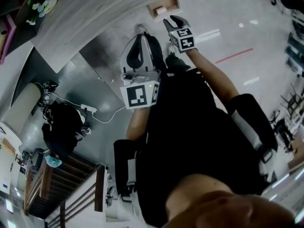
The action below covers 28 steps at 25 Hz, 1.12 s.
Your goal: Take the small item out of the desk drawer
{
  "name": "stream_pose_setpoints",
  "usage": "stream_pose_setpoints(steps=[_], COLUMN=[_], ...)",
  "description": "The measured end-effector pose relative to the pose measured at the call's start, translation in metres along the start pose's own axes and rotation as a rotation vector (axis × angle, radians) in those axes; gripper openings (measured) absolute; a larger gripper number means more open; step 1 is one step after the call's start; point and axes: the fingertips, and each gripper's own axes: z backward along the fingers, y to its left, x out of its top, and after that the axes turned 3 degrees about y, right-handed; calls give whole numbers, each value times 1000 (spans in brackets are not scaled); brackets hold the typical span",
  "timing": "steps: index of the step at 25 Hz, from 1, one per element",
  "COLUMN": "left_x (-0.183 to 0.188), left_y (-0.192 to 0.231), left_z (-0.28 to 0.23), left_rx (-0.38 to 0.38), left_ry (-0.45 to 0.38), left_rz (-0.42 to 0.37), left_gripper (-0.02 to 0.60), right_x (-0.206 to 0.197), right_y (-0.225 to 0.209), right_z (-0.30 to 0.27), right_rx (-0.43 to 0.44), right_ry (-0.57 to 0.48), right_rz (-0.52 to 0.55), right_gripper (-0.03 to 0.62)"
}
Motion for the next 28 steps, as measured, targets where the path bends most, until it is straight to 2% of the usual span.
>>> stream_pose_setpoints(steps=[16,28], left_x=[-20,-40], left_y=[30,42], left_z=[-38,-56], left_rx=[14,17], left_ry=[39,82], left_rz=[55,79], left_gripper=[-2,-2], right_x=[-65,-106], right_y=[-46,-75], right_z=[-123,-171], right_rx=[-57,-118], right_ry=[218,344], right_rz=[-59,-16], right_gripper=[206,244])
